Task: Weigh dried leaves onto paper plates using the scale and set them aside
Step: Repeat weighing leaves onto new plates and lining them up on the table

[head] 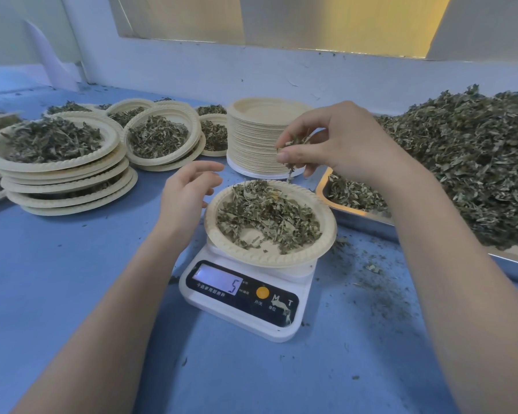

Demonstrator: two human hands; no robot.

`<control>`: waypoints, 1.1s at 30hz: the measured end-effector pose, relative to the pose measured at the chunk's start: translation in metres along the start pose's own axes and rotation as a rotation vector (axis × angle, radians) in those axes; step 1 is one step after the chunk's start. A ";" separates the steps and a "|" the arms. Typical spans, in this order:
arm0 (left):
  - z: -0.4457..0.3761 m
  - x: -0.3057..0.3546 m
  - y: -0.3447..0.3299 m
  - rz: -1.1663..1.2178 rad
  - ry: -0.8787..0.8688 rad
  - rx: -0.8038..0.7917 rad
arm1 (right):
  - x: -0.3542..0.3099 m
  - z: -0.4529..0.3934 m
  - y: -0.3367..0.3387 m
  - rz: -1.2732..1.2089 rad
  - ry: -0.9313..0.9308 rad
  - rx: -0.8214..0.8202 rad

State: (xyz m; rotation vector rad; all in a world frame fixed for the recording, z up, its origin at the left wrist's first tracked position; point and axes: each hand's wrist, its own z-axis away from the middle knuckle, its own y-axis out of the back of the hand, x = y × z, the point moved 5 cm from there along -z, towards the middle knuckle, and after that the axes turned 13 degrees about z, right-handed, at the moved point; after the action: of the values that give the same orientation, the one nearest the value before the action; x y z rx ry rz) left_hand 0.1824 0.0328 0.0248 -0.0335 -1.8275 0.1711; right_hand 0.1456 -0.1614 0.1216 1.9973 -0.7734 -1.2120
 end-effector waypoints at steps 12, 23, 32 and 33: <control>0.000 0.000 0.000 0.003 0.003 0.000 | 0.011 -0.003 -0.008 0.149 -0.004 -0.155; 0.000 0.000 -0.001 0.001 0.005 -0.004 | 0.098 -0.003 -0.020 0.747 -0.384 -0.182; 0.000 0.000 -0.001 -0.012 0.000 0.001 | 0.096 -0.004 -0.010 0.707 -0.457 -0.038; 0.000 0.000 -0.001 -0.010 0.001 0.002 | 0.092 -0.004 -0.005 0.689 -0.441 0.027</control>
State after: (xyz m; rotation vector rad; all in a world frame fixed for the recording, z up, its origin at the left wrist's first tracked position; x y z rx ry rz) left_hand 0.1824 0.0322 0.0250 -0.0227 -1.8260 0.1656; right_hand 0.1866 -0.2273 0.0719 1.2911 -1.5402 -1.2062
